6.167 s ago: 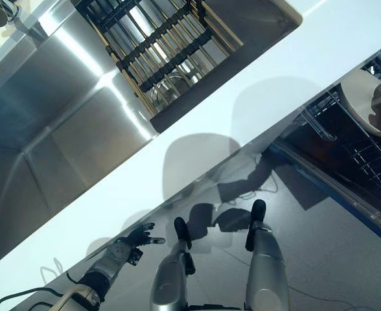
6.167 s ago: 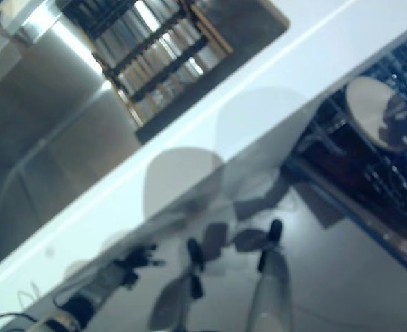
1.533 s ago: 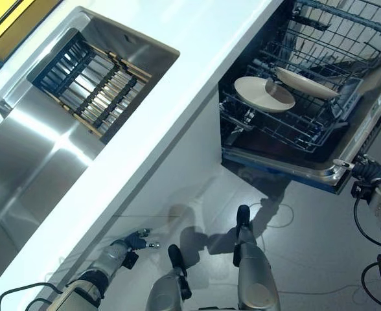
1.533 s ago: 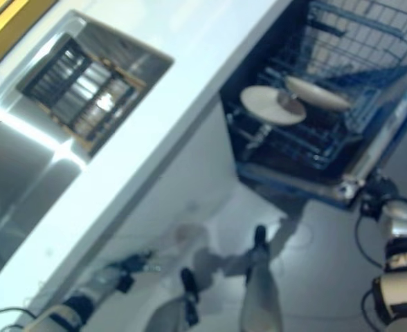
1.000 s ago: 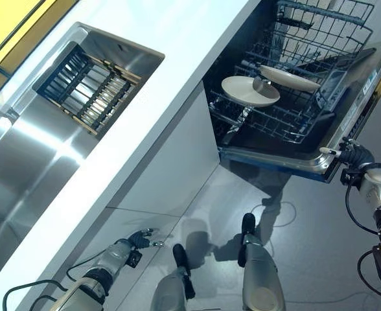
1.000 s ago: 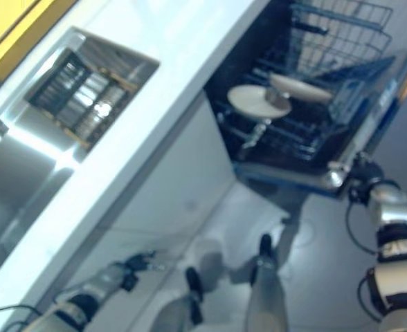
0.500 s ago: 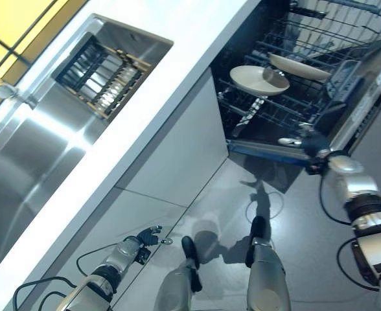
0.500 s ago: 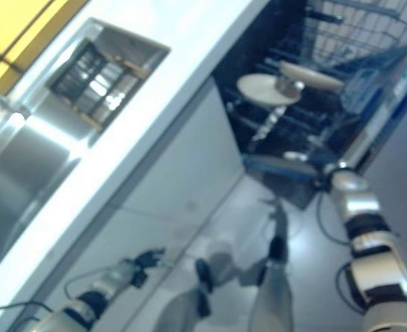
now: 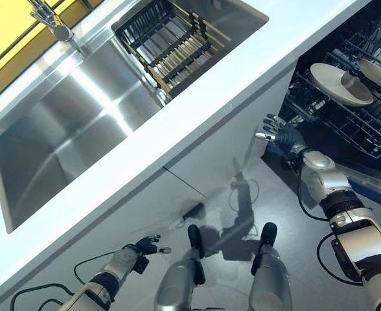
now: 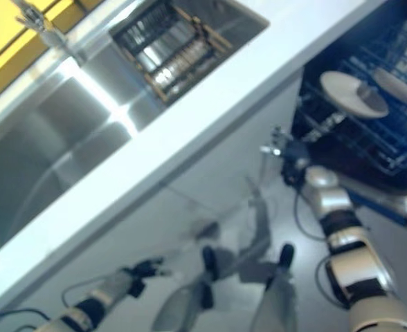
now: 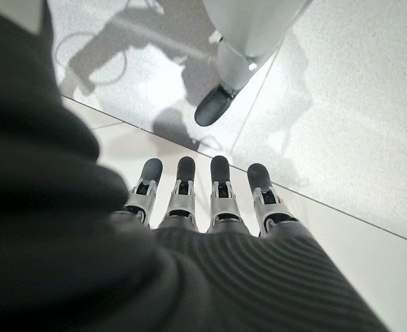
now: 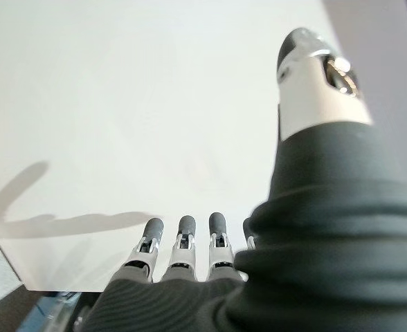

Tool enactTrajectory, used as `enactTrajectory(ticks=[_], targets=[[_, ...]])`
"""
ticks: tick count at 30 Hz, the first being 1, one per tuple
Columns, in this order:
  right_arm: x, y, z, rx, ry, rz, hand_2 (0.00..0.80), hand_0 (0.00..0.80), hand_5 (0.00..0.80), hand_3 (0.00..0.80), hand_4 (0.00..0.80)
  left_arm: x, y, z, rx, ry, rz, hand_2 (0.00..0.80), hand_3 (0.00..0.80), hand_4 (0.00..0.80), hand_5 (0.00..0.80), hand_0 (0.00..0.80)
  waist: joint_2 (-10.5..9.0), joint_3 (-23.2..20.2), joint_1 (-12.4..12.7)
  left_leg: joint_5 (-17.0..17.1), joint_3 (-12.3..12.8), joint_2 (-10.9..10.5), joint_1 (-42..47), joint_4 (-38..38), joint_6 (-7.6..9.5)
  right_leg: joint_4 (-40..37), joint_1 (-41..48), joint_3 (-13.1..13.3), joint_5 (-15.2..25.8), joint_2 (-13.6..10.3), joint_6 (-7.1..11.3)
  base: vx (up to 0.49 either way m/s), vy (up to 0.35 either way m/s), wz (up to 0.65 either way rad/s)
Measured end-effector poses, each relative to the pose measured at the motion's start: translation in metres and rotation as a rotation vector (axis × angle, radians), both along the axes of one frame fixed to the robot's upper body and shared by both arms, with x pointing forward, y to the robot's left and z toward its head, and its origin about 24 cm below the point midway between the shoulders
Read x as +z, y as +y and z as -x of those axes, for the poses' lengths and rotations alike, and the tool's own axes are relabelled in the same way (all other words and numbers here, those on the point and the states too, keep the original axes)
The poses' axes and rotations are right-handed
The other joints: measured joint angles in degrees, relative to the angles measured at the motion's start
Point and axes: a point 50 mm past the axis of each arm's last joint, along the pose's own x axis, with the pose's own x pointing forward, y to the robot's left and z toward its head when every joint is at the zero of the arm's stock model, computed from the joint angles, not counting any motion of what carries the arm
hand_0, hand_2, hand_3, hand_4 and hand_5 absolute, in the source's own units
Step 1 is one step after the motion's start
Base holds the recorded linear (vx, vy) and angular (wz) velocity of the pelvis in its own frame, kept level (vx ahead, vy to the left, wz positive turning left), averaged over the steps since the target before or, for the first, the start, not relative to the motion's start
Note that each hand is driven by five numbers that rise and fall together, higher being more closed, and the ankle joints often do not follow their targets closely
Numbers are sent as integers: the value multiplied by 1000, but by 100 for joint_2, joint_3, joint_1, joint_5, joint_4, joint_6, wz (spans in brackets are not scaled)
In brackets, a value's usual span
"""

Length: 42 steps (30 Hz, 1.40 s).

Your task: Take plates into dishwasher

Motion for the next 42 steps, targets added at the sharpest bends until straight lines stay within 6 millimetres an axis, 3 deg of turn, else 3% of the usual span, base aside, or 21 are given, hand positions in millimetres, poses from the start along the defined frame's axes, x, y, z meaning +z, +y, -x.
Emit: enactTrajectory(ticks=[5,12,16,19,26,30,35,39,42], targets=[[17,-5,7,-86,-126,-6,0,0,0,0,0,7,2,-8,3,-40,-4,0,0,0,0,0,-259,187,-46,-1,119,-61,153,-66,-22,-232,204,45,108,20,102,6,-31,-7],[43,-14,41,-25,-350,24,0,0,0,0,0,16,25,-13,78,-92,-39,0,0,0,0,0,-553,336,-206,-120,155,5,465,-171,-83,-455,554,80,81,140,136,-9,-24,-3],[48,-21,68,49,-480,-31,0,0,0,0,0,10,42,1,134,-67,-61,0,0,0,0,0,-805,311,-387,-163,310,49,546,-162,-89,-540,562,285,99,212,128,-19,-2,-18],[50,-38,82,24,-560,-127,0,0,0,0,0,4,45,11,139,-42,-71,0,0,0,0,0,-862,292,-620,-170,369,48,530,-182,-97,-618,535,340,145,224,153,-29,23,-10],[39,-71,99,-194,-691,-357,0,0,0,0,0,0,46,16,144,-51,-75,0,0,0,0,0,-845,282,-831,-167,559,45,540,-233,-104,-860,505,493,328,276,113,-10,41,-15],[-5,-109,101,-503,-521,-424,0,0,0,0,0,1,45,15,149,-60,-78,0,0,0,0,0,-816,264,-802,-153,566,40,541,-235,-126,-881,509,504,332,273,113,-32,-19,-1],[-40,-128,106,-678,-325,-494,0,0,0,0,0,0,46,16,148,-55,-86,0,0,0,0,0,-676,217,-791,-154,577,31,530,-251,-125,-896,492,509,336,260,120,-13,-34,0],[-46,-148,110,-756,-238,-499,0,0,0,0,0,1,46,14,157,-58,-78,0,0,0,0,0,-458,208,-780,-158,548,30,446,-214,-118,-885,435,487,329,237,130,-31,-80,3],[-38,-164,112,-825,-224,-485,0,0,0,0,0,2,44,12,165,-66,-66,0,0,0,0,0,-290,243,-775,-145,515,27,297,-163,-111,-847,313,467,328,216,132,-30,-57,5]])
